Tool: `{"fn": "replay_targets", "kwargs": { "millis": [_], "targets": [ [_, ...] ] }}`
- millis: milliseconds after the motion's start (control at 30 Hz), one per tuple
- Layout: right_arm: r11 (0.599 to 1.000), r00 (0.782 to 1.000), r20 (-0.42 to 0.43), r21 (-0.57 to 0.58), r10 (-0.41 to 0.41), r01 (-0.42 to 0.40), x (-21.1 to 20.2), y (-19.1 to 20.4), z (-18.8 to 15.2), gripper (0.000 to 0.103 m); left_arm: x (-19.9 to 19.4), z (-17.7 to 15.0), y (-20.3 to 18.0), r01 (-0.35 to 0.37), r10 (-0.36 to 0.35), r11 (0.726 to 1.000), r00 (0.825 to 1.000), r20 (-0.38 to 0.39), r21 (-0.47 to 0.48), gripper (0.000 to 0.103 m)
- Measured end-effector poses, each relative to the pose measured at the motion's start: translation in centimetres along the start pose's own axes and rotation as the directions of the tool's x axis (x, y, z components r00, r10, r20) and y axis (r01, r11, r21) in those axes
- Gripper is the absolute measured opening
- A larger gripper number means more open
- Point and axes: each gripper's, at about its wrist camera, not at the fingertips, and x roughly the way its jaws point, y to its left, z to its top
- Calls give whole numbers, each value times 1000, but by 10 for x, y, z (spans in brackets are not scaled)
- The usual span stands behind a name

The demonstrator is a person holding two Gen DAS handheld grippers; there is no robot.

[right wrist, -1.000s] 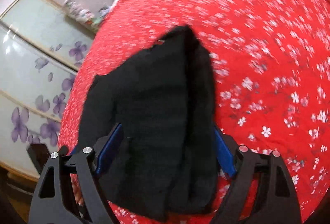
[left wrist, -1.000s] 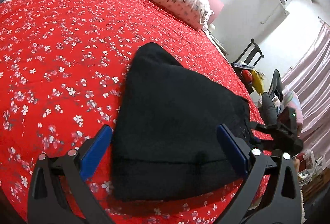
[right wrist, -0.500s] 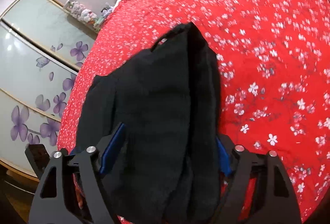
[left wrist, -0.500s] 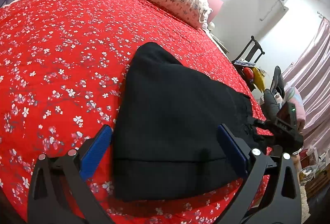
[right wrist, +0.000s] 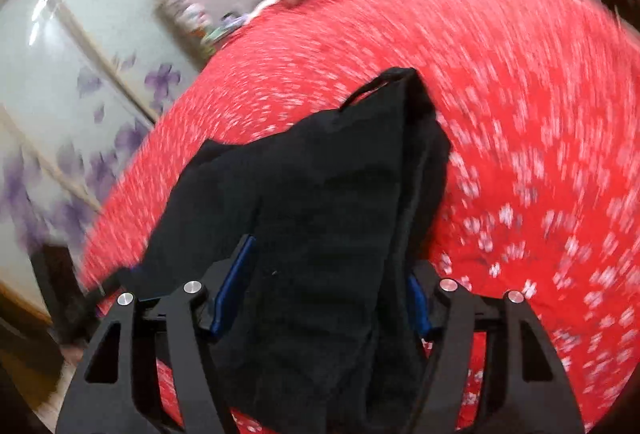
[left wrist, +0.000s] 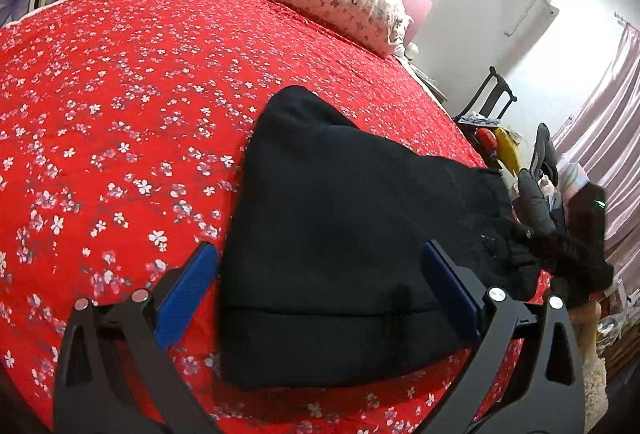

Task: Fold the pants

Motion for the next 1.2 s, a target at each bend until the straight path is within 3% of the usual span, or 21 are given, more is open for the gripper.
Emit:
{"fn": "replay_targets", "kwargs": {
  "millis": [33,100,200,300,433,500,567,733,867,1033,1200],
  "targets": [
    [997,999,11,-74,-35,35,-1,12,-3,68,0,0,0,2,-2,1000,1000,0,-4,101],
    [994,998,3,-93,-57,57,2,12,-2,68,-1,1,1,6,-6,1000,1000,2,-10,101],
    [992,998,-54,129,14,-7,16,-27,2,68,-1,0,0,5,-5,1000,1000,3,-4,101],
    [946,991,-51,307,122,-101,23,-58,-1,67,-2,-1,-1,4,-4,1000,1000,6,-3,101],
    [882,979,-10,437,203,-178,28,-80,-7,49,-4,0,2,10,-10,1000,1000,11,-21,101],
    [890,981,-2,422,193,-175,25,-77,-8,42,-5,1,3,11,-10,1000,1000,15,-27,101],
    [930,987,17,333,159,-155,16,-60,-4,37,-6,1,4,8,-8,999,1000,23,-33,101],
    [991,994,72,97,83,-90,-1,-13,3,35,-11,3,7,8,-6,999,999,44,-52,101],
    [997,992,110,-57,66,-60,-8,11,2,35,-13,9,9,14,-9,997,998,61,-72,101],
    [997,996,70,41,55,-58,4,-12,6,35,-7,41,14,56,-51,994,997,53,-92,101],
    [996,996,60,59,63,-67,6,-17,2,35,31,69,34,118,-136,976,987,-87,-184,101]
  ]
}}
